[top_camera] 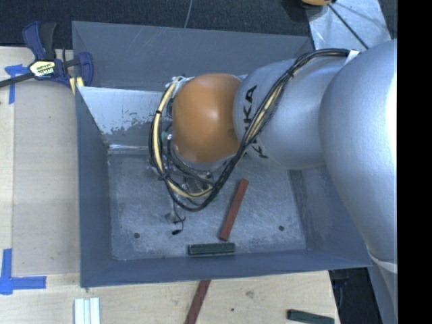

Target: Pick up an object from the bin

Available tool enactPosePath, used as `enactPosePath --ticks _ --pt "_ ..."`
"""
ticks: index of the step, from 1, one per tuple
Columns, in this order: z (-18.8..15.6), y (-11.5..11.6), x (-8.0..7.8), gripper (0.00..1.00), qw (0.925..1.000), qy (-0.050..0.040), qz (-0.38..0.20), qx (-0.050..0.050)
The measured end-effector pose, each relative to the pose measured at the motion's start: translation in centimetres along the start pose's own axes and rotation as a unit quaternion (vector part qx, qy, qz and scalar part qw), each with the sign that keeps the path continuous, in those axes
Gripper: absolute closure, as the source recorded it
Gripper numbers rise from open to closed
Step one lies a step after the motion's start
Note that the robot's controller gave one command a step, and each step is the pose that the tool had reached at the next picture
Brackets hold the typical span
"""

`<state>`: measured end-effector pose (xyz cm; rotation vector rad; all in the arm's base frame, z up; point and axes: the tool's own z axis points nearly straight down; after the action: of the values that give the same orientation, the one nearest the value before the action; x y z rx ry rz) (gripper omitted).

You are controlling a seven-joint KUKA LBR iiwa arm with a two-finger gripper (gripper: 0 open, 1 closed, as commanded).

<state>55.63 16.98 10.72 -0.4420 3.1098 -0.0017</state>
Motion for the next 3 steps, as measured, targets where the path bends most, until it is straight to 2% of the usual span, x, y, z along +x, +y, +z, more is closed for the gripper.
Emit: enactPosePath --ticks 1,2,3 --pt "0.2 -3.3 -0.2 0.00 0.9958 -0.0017 -0.092 -0.001" --pt "0.9 -7.9 2.8 0.00 0.9927 -0.0013 -0.121 0.000" --pt "1.6 -10.6 3.8 0.00 0.9899 -0.0004 -0.142 0.000"
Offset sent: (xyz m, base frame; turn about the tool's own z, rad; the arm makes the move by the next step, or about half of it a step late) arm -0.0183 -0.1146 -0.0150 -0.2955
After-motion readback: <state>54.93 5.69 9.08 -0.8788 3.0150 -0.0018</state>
